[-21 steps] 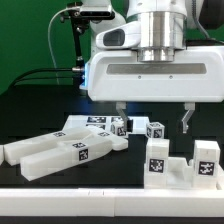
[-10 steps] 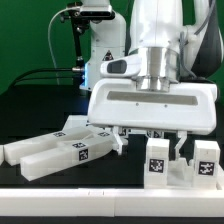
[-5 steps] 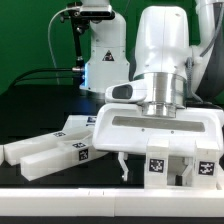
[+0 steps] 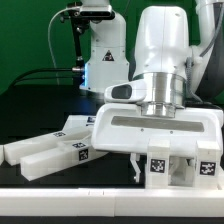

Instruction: Assemble chair

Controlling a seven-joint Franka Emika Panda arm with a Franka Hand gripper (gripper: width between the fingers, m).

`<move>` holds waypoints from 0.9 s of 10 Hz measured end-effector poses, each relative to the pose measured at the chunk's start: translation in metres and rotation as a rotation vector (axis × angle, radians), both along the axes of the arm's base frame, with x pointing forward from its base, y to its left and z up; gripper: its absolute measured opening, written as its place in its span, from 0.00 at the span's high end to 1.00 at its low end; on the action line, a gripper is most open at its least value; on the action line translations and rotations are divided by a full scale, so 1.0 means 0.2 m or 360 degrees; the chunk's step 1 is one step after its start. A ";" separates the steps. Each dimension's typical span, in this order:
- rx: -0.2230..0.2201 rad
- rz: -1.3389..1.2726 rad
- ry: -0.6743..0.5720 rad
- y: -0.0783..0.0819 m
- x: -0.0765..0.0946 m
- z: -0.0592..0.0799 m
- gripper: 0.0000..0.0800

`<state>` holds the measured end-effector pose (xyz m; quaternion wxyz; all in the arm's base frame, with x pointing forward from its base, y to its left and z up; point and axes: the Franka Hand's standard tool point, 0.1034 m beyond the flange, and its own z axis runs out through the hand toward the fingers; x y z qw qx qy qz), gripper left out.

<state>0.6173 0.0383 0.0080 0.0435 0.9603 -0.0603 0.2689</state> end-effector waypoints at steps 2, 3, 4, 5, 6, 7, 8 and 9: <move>-0.0010 -0.0005 0.0001 -0.02 0.00 0.00 0.95; -0.0012 -0.0001 0.0002 -0.02 0.00 0.00 0.95; -0.0014 0.0001 0.0002 -0.02 0.00 0.00 0.95; -0.0014 0.0002 0.0002 -0.02 0.00 0.00 0.95; -0.0015 0.0003 0.0002 -0.02 0.00 0.00 0.95; -0.0021 0.0023 0.0016 -0.03 0.00 0.01 0.95; -0.0001 0.0022 0.0065 -0.06 -0.01 0.06 0.95; 0.0038 0.0010 0.0137 -0.07 -0.03 0.11 0.96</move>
Offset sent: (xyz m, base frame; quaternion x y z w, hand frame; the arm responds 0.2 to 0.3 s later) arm 0.0000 0.0000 0.0000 0.0000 0.0000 0.0000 1.0000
